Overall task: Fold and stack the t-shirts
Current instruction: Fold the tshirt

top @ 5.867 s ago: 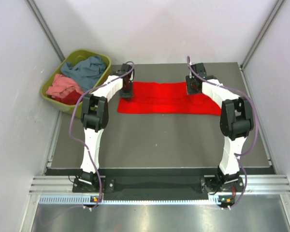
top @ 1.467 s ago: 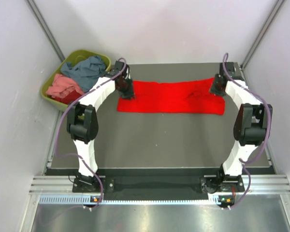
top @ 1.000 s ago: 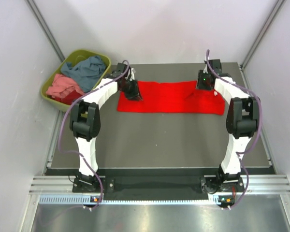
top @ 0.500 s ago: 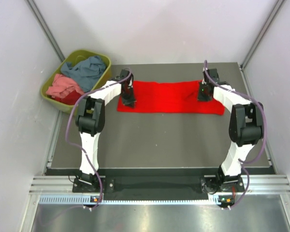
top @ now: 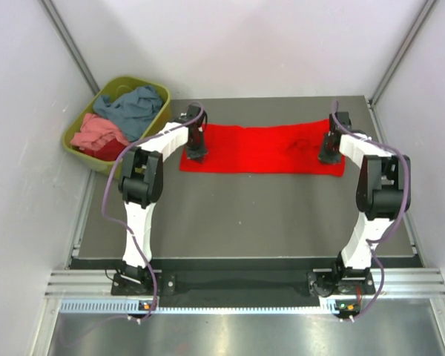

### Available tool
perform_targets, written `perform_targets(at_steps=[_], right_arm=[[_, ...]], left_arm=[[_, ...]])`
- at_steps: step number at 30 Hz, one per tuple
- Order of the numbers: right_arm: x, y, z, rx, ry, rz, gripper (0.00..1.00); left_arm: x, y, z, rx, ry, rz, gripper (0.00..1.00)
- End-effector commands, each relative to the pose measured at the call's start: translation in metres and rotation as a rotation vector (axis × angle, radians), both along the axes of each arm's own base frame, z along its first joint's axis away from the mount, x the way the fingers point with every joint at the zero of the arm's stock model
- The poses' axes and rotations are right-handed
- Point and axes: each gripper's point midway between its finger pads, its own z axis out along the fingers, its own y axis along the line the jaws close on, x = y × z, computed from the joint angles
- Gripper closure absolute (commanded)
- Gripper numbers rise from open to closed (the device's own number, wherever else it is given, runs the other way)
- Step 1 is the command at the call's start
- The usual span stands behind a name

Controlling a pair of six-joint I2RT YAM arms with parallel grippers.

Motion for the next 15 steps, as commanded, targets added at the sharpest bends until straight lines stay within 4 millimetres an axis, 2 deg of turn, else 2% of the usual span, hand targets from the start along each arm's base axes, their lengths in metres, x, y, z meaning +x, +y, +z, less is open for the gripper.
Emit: perform_targets(at_steps=[1, 5, 11, 15], right_arm=[[-0.014, -0.024, -0.015, -0.035, 0.071, -0.089, 0.94], [-0.043, -0.040, -0.027, -0.066, 0.140, -0.137, 0.94], [-0.082, -0.059, -0.032, -0.099, 0.185, -0.206, 0.94], [-0.100, -0.066, -0.040, -0.107, 0.220, -0.218, 0.93]], left_arm=[[-0.030, 0.036, -0.031, 0.147, 0.106, 0.070, 1.00], [-0.046, 0.040, -0.032, 0.145, 0.115, 0.087, 1.00], [-0.075, 0.046, -0.032, 0.130, 0.125, 0.109, 1.00], [-0.095, 0.054, -0.034, 0.149, 0.138, 0.118, 1.00]])
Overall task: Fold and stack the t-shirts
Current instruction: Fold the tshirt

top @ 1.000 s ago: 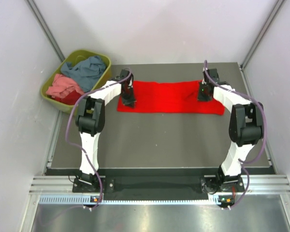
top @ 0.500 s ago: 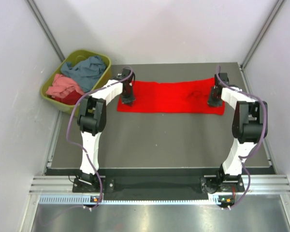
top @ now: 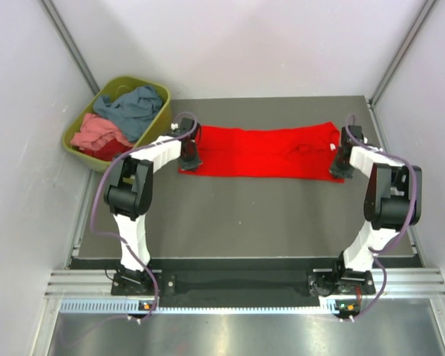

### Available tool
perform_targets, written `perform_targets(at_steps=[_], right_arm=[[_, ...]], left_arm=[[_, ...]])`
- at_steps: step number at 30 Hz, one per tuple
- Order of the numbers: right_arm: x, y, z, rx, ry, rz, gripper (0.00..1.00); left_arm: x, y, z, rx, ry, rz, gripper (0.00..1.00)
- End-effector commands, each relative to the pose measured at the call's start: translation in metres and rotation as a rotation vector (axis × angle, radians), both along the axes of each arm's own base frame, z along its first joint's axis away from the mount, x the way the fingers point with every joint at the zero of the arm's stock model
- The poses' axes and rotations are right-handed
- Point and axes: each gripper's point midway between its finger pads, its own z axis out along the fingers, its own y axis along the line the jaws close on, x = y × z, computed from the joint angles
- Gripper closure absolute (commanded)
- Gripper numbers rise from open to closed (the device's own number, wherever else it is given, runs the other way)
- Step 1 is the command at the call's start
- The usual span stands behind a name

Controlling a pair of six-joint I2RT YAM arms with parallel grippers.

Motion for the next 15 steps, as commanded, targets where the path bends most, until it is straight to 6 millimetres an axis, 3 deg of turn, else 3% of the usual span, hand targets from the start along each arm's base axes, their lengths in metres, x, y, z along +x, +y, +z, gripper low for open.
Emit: perform_targets(at_steps=[1, 5, 8, 12, 15], right_arm=[[-0.045, -0.023, -0.016, -0.066, 0.141, -0.052, 0.93], [-0.046, -0.024, -0.008, -0.066, 0.119, -0.046, 0.94], [-0.041, -0.024, -0.002, -0.064, 0.099, -0.044, 0.93], [-0.036, -0.024, 0.002, -0.062, 0.087, -0.041, 0.93], [-0.035, -0.023, 0.004, -0.054, 0.079, -0.039, 0.93]], left_arm=[[-0.060, 0.036, -0.033, 0.128, 0.196, 0.031, 1.00], [-0.068, 0.040, -0.027, 0.142, 0.194, 0.048, 1.00], [-0.065, 0.038, -0.006, 0.118, 0.157, 0.051, 1.00], [-0.045, 0.027, 0.031, 0.070, 0.085, 0.034, 1.00], [-0.036, 0.024, 0.045, 0.060, 0.061, 0.028, 0.95]])
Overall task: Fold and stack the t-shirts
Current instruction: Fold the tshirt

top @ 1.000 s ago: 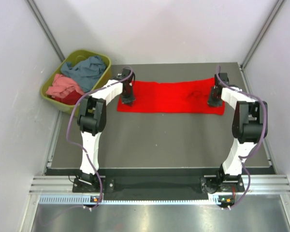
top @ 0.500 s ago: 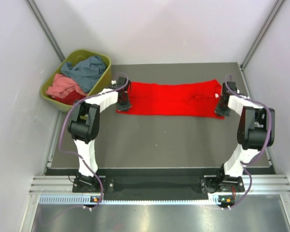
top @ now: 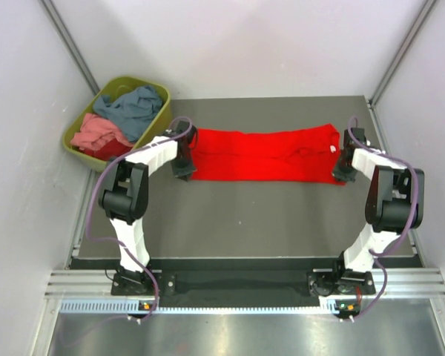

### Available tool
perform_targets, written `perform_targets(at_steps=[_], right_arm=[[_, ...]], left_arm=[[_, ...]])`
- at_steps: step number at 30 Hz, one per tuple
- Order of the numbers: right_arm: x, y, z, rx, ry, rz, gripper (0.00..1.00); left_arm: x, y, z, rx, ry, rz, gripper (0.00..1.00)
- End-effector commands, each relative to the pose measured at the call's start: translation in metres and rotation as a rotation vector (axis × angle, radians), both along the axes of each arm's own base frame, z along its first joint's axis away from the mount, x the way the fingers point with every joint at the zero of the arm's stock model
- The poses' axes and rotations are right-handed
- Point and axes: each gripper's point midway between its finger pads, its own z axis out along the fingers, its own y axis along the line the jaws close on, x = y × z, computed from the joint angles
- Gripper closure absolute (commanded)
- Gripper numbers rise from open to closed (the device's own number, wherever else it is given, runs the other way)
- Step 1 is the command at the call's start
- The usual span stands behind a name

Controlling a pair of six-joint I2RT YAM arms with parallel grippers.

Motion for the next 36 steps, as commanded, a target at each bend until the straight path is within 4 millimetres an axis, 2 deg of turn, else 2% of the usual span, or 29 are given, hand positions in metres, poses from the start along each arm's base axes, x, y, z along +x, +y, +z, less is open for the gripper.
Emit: perform_targets(at_steps=[1, 4, 7, 10, 16, 25, 30, 34, 36], right_arm=[[-0.018, -0.013, 0.004, -0.041, 0.054, -0.018, 0.93], [-0.019, -0.012, 0.005, -0.037, 0.049, -0.014, 0.93], [-0.019, -0.012, 0.007, -0.040, 0.039, -0.013, 0.93], [-0.017, -0.011, 0.008, -0.035, 0.034, -0.011, 0.93], [-0.016, -0.011, 0.009, -0.034, 0.031, -0.007, 0.93], [-0.016, -0.012, 0.007, -0.040, 0.036, -0.008, 0.93], [-0.018, -0.013, 0.006, -0.044, 0.043, -0.012, 0.94], [-0.022, -0.017, 0.006, -0.064, 0.053, -0.018, 0.94], [-0.024, -0.020, 0.006, -0.079, 0.064, -0.029, 0.95]], left_arm=[[0.013, 0.003, 0.042, 0.006, -0.063, -0.001, 0.91], [0.020, 0.014, 0.044, 0.012, -0.065, 0.017, 0.78], [0.024, 0.008, 0.042, -0.060, -0.076, -0.005, 0.72], [0.022, 0.005, 0.039, -0.075, -0.072, -0.020, 0.71], [0.026, 0.011, 0.027, -0.075, -0.052, -0.016, 0.71], [0.019, 0.020, -0.001, -0.018, 0.010, -0.016, 0.70], [0.010, 0.025, -0.023, 0.007, 0.063, -0.007, 0.74], [0.006, 0.028, -0.028, 0.022, 0.078, -0.001, 0.99], [0.004, 0.028, -0.026, 0.026, 0.079, 0.003, 1.00]])
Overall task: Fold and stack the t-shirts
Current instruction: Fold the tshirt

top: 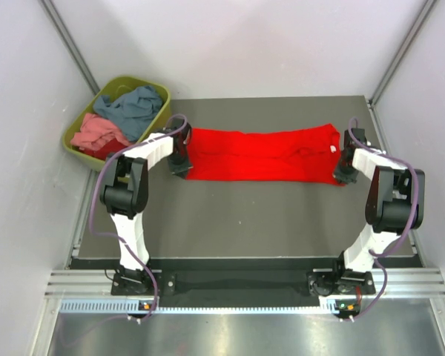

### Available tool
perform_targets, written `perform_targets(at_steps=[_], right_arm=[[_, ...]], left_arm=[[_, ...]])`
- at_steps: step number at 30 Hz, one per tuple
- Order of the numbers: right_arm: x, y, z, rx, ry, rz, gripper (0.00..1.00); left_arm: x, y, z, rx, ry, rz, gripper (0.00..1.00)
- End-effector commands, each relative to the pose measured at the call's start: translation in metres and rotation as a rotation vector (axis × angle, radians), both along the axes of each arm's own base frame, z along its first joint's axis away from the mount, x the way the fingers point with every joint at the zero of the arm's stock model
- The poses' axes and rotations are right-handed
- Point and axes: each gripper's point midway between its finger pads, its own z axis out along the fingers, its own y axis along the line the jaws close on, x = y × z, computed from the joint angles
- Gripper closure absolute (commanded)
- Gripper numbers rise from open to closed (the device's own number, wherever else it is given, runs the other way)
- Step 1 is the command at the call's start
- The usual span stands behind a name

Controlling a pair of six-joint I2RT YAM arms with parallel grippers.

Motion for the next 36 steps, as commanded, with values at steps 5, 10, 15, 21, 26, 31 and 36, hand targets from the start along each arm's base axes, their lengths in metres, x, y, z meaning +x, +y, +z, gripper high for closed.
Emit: perform_targets(at_steps=[5, 10, 15, 21, 26, 31, 36], right_arm=[[-0.032, -0.024, 0.002, -0.086, 0.075, -0.054, 0.96], [-0.048, -0.026, 0.004, -0.106, 0.083, -0.064, 0.96], [-0.057, -0.025, 0.007, -0.108, 0.075, -0.068, 0.96], [-0.041, -0.022, 0.041, -0.090, -0.007, -0.049, 0.91], [-0.019, -0.010, 0.088, -0.048, -0.141, 0.028, 0.80], [0.037, 0.051, 0.145, 0.111, -0.424, 0.311, 0.69], [0.083, 0.108, 0.176, 0.108, -0.554, 0.560, 0.60]], left_arm=[[-0.025, 0.021, -0.012, 0.080, 0.053, 0.024, 1.00], [-0.046, 0.032, -0.008, 0.119, 0.072, 0.031, 1.00], [-0.068, 0.038, -0.005, 0.134, 0.081, 0.029, 1.00], [-0.064, 0.039, 0.020, 0.133, 0.044, 0.017, 0.80], [-0.044, 0.029, 0.067, 0.090, -0.038, -0.001, 0.67], [-0.022, -0.004, 0.116, -0.075, -0.160, -0.097, 0.64], [-0.016, -0.058, 0.145, -0.356, -0.231, -0.245, 0.64]])
